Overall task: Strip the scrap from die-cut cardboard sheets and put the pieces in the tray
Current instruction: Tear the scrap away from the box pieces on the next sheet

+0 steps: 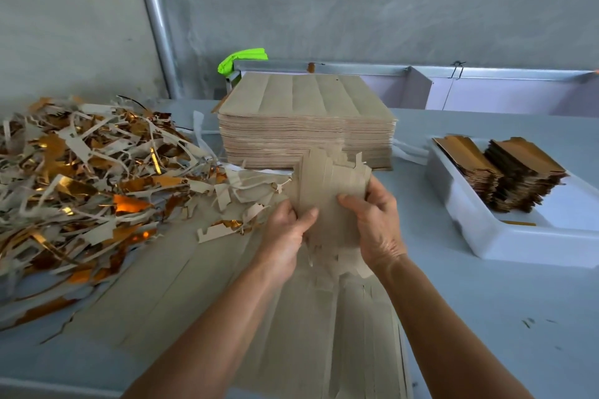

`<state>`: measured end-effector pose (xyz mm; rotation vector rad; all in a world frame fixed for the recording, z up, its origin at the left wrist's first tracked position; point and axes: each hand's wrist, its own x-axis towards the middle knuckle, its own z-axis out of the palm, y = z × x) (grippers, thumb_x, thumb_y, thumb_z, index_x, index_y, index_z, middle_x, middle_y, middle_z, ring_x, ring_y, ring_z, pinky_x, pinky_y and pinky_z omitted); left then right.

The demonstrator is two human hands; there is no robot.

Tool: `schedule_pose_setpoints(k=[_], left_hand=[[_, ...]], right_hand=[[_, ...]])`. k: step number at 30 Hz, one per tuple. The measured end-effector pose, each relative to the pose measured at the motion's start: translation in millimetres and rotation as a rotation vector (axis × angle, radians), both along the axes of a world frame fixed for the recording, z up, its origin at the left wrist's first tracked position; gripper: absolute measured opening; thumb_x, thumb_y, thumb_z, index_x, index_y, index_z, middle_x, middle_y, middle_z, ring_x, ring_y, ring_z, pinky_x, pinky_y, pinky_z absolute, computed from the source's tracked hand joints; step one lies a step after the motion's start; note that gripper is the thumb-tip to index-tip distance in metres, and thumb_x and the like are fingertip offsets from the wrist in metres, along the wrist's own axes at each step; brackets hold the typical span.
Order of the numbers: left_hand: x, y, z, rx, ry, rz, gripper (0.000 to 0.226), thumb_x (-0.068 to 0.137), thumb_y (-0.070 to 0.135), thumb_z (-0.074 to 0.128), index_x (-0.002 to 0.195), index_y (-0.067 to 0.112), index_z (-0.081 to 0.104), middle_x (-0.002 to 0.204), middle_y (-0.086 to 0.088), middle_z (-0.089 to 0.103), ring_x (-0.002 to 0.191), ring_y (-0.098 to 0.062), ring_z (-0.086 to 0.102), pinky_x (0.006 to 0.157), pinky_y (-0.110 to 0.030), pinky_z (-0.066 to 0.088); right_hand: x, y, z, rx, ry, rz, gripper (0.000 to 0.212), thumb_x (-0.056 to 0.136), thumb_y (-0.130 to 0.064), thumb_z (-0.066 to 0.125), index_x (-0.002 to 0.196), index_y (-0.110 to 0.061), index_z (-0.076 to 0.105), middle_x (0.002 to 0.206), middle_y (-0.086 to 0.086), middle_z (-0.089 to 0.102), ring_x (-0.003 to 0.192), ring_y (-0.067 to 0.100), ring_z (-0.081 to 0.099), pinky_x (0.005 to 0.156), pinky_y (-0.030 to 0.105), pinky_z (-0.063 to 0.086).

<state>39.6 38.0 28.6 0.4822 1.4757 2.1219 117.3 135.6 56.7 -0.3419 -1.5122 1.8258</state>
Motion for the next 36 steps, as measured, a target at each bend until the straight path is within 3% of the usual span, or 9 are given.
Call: schedule_pose_setpoints(k=[3,6,9,13,17,23,27,31,36], left_hand=[[-0.6,-3.7,-4.7,0.032,0.076,-0.016,0.035,0.085,-0.013,0.056,0.115,0.003,0.052,0.11,-0.015,0.067,0.099,-0.022,0.065,0.082,-0.029,0.053],[4.5,-10.0,-12.7,0.026,0.121,-0.058,0.038,0.083,-0.017,0.056,0.113,0.006,0.051,0.109,-0.014,0.068,0.102,-0.023,0.065,0.081,-0.028,0.054],[9.0,-13.5,-17.3,0.044,0.13,-0.11,0.043,0.083,-0.018,0.055,0.118,0.007,0.048,0.111,-0.013,0.068,0.104,-0.023,0.064,0.08,-0.026,0.054],[8.9,-13.1,-11.3,0.095,0.114,-0.146,0.053,0.08,-0.02,0.056,0.124,0.006,0.044,0.117,-0.015,0.065,0.109,-0.025,0.062,0.086,-0.031,0.054],[13.9,-14.5,-13.7,0.025,0.109,-0.176,0.049,0.077,-0.014,0.064,0.118,0.008,0.05,0.114,-0.009,0.067,0.11,-0.023,0.062,0.088,-0.033,0.052],[9.6,-21.1,-19.3,-0.027,0.185,-0.148,0.047,0.078,-0.019,0.06,0.114,0.011,0.058,0.106,-0.005,0.071,0.101,-0.018,0.066,0.08,-0.024,0.053],[10.3,-23.1,-24.2,-0.155,0.188,-0.146,0.044,0.076,-0.011,0.068,0.108,0.017,0.06,0.104,-0.002,0.072,0.103,-0.021,0.066,0.085,-0.032,0.053],[13.0,-26.0,-27.1,-0.268,0.219,-0.191,0.049,0.077,-0.006,0.07,0.118,0.017,0.053,0.112,-0.003,0.069,0.108,-0.02,0.063,0.098,-0.044,0.047],[12.5,-25.2,-26.7,-0.25,0.19,-0.178,0.052,0.079,-0.008,0.067,0.122,0.016,0.051,0.115,-0.006,0.067,0.111,-0.021,0.061,0.099,-0.042,0.046]], right_hand=[[3.5,-0.8,-8.6,0.084,-0.091,-0.034,0.03,0.081,0.003,0.062,0.097,-0.022,0.061,0.078,-0.015,0.069,0.073,0.0,0.064,0.06,0.018,0.051],[11.5,-1.0,-26.1,0.059,-0.263,-0.108,0.025,0.074,-0.018,0.071,0.093,-0.025,0.056,0.085,-0.006,0.066,0.079,0.011,0.061,0.064,0.024,0.048],[16.0,-2.3,-33.5,0.008,-0.305,-0.125,0.018,0.078,-0.017,0.07,0.092,-0.022,0.059,0.084,-0.003,0.065,0.079,0.015,0.059,0.063,0.026,0.046],[17.9,-2.1,-21.1,0.044,-0.134,-0.065,0.022,0.072,-0.012,0.067,0.091,-0.02,0.062,0.08,-0.006,0.069,0.075,0.009,0.063,0.059,0.019,0.049],[20.2,-6.0,-20.8,0.055,-0.02,-0.029,0.019,0.068,-0.01,0.061,0.083,-0.022,0.057,0.08,-0.005,0.066,0.075,0.01,0.06,0.063,0.023,0.05],[28.0,-10.0,-36.0,0.081,-0.189,-0.056,0.031,0.065,-0.019,0.06,0.095,-0.019,0.054,0.087,0.004,0.057,0.081,0.016,0.05,0.075,0.036,0.046],[31.0,-12.9,-38.7,0.104,-0.221,-0.001,0.033,0.065,-0.019,0.058,0.097,-0.021,0.055,0.086,-0.003,0.061,0.078,0.006,0.054,0.072,0.028,0.047],[32.0,-16.9,-46.1,0.061,-0.274,0.019,0.038,0.064,-0.02,0.057,0.101,-0.026,0.057,0.095,0.003,0.065,0.084,0.01,0.059,0.073,0.027,0.05],[30.0,-20.8,-46.5,0.069,-0.29,0.008,0.032,0.066,-0.02,0.056,0.098,-0.023,0.058,0.095,0.008,0.065,0.084,0.013,0.058,0.075,0.03,0.049]])
